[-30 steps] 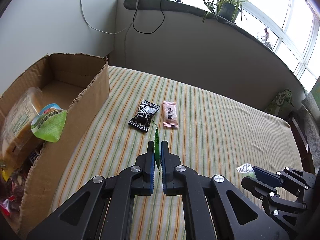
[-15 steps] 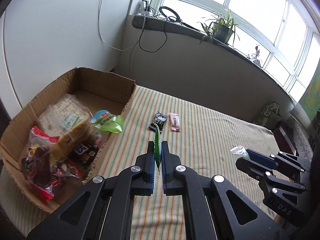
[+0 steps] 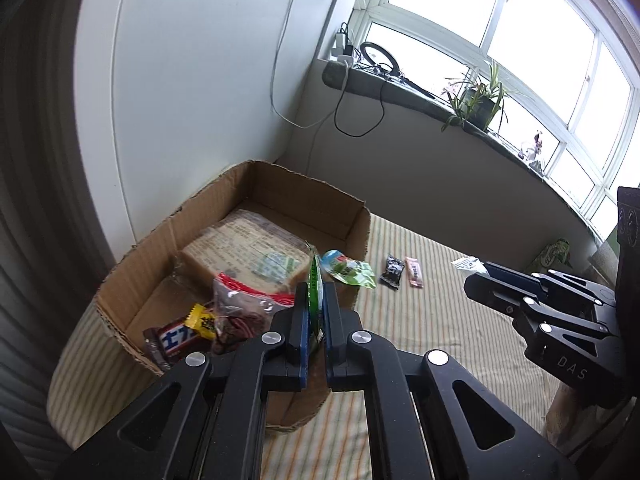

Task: Organize snacks
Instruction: 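Carry the mint packet and green candy cup toward the box, then lower the mint packet and candy cup into the box and open both tools, then move both tools back over the black and pink wrappers on the table, then grasp the black wrapper with the left tool while the right tool grasps the pink wrapper, then carry the black and pink wrappers over the box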

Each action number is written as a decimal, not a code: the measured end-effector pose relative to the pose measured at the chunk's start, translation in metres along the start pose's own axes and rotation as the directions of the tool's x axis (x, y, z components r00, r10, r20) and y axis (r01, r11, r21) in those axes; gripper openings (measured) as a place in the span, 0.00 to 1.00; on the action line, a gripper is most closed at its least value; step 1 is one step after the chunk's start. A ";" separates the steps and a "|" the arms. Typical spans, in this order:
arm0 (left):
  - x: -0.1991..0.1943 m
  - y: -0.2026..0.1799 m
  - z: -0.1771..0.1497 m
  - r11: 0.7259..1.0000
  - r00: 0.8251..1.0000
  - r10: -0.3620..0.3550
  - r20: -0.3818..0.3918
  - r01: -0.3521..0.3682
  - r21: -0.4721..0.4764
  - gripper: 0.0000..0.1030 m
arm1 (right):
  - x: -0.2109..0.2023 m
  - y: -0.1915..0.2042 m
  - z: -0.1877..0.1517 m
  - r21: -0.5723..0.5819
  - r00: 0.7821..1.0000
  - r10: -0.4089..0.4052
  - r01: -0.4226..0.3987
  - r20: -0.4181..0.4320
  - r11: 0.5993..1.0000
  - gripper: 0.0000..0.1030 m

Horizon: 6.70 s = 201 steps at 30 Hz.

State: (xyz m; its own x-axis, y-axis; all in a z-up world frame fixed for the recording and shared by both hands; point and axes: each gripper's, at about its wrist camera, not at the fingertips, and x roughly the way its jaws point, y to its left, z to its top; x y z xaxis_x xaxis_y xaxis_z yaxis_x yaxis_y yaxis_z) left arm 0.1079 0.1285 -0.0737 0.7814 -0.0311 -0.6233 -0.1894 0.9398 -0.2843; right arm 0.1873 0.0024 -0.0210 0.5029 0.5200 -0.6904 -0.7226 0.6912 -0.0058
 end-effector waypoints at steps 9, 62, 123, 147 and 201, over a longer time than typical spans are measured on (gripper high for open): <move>0.001 0.031 0.013 0.999 1.000 0.029 0.011 -0.029 -0.013 0.05 | 0.051 0.014 0.037 -0.031 1.000 0.010 -0.011 -0.028 0.999 0.22; -0.002 -0.044 0.006 0.993 0.998 -0.062 0.018 0.059 0.105 0.25 | 0.020 -0.125 0.008 0.198 1.000 -0.018 0.022 -0.023 0.980 0.85; 0.182 -0.136 0.006 0.962 0.979 0.045 -0.199 0.011 0.272 0.41 | 0.109 -0.172 -0.039 0.063 0.972 0.019 -0.004 -0.233 0.998 0.20; 0.183 -0.124 0.007 0.969 0.981 0.050 -0.188 -0.002 0.247 0.16 | 0.092 -0.179 -0.047 0.106 0.979 0.007 0.015 -0.206 0.994 0.10; 0.008 -0.009 0.057 0.998 1.000 -0.007 0.030 0.005 0.068 0.16 | 0.048 -0.011 0.066 -0.072 0.998 0.048 -0.051 -0.041 0.996 0.05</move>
State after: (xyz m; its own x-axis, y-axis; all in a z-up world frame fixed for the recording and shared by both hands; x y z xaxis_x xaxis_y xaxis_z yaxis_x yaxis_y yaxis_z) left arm 0.1500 0.1394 -0.0351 0.8003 -0.0272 -0.5990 -0.1451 0.9605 -0.2374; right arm 0.2505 0.0533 -0.0061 0.4479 0.5320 -0.7186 -0.7797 0.6257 -0.0227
